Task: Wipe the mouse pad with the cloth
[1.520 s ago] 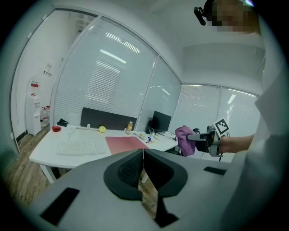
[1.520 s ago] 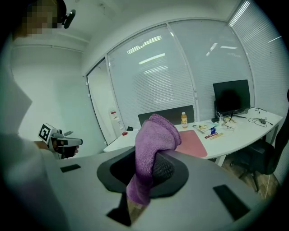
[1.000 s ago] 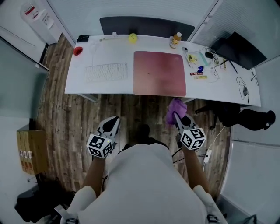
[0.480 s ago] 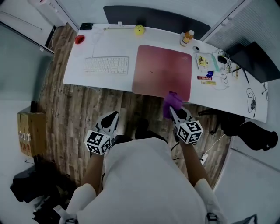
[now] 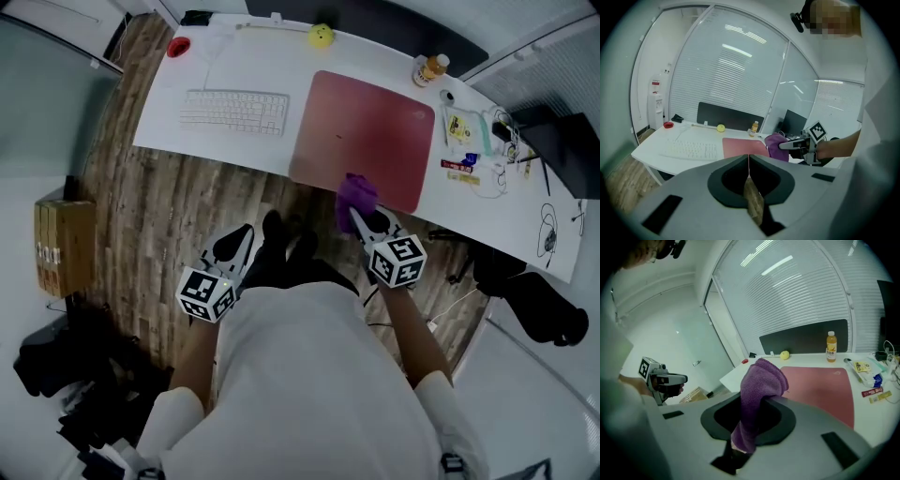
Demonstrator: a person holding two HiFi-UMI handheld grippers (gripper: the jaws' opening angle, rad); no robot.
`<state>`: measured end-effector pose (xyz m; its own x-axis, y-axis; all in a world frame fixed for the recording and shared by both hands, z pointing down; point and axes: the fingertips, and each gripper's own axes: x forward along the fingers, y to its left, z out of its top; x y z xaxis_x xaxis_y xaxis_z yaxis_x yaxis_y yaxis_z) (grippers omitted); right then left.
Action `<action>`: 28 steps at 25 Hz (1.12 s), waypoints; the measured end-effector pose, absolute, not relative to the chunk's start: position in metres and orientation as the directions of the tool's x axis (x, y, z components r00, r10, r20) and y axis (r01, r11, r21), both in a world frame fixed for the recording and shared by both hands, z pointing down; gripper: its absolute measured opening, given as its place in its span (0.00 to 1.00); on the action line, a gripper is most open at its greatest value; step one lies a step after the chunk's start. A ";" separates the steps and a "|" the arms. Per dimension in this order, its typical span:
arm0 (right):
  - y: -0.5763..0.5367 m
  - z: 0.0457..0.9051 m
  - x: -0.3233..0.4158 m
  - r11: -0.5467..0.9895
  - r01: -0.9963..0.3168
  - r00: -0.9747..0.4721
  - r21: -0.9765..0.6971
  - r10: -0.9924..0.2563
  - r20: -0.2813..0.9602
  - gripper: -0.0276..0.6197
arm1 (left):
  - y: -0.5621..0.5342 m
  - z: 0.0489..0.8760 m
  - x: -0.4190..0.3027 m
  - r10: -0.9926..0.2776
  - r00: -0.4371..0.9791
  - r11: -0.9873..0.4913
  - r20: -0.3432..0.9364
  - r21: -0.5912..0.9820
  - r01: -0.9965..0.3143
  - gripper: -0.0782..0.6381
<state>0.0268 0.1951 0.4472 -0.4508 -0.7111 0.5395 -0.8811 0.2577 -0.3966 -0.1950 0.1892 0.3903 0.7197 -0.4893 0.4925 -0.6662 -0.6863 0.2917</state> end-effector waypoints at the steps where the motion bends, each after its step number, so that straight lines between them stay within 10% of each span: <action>1: 0.191 0.451 0.023 0.264 -0.878 -0.459 -0.400 -0.703 0.544 0.17 | 0.187 0.392 -0.196 -0.490 0.717 -0.683 0.496 0.293 -0.669 0.14; 28: 0.095 0.593 -0.077 0.216 -0.845 -0.525 -0.489 -0.514 0.678 0.17 | 0.098 0.475 -0.205 -0.375 0.726 -0.678 0.576 0.364 -0.639 0.14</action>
<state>-0.0774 0.0950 0.5930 -0.5246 -0.5143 0.6785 -0.8448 0.2160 -0.4895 -0.2047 0.0984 0.4755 0.7258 -0.3754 0.5764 -0.6392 -0.6776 0.3637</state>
